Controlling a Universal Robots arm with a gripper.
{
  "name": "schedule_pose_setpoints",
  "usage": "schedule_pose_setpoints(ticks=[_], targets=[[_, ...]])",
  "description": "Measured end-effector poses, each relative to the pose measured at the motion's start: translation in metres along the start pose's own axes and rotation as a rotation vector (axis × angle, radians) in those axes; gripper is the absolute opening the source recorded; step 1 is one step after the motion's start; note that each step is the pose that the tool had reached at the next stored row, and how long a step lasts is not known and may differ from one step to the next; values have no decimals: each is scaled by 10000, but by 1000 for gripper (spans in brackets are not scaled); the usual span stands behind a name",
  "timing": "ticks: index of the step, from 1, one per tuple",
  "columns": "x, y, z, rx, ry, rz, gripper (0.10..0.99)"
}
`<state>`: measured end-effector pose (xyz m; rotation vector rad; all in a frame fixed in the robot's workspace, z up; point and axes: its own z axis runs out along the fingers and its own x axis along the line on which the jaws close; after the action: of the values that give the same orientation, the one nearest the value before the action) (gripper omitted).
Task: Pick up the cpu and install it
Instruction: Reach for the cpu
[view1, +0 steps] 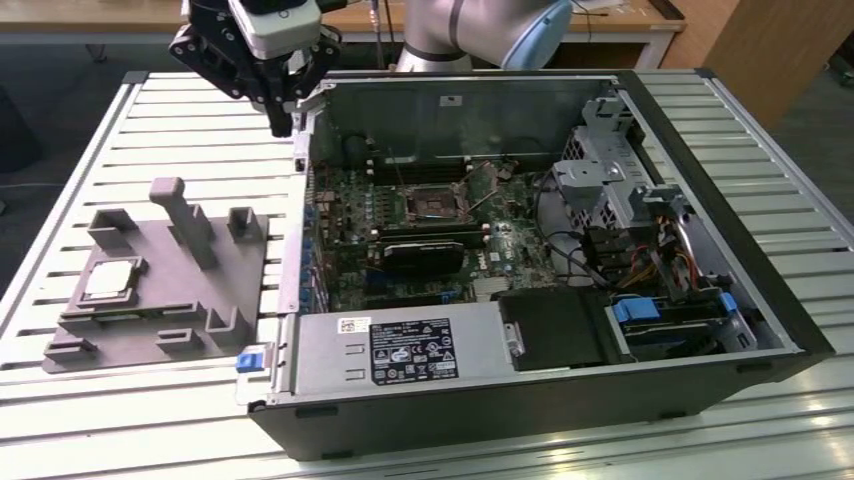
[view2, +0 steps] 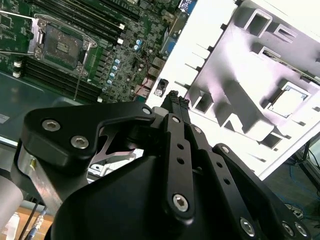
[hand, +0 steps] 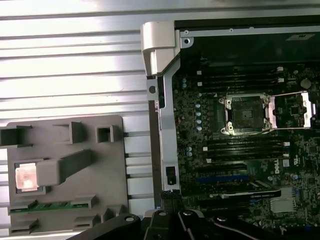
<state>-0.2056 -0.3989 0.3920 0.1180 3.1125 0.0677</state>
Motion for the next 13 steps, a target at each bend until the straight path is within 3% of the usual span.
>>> schedule_pose_setpoints(ticks=[13], targets=[[164,-12,-2,0,0,0,106]])
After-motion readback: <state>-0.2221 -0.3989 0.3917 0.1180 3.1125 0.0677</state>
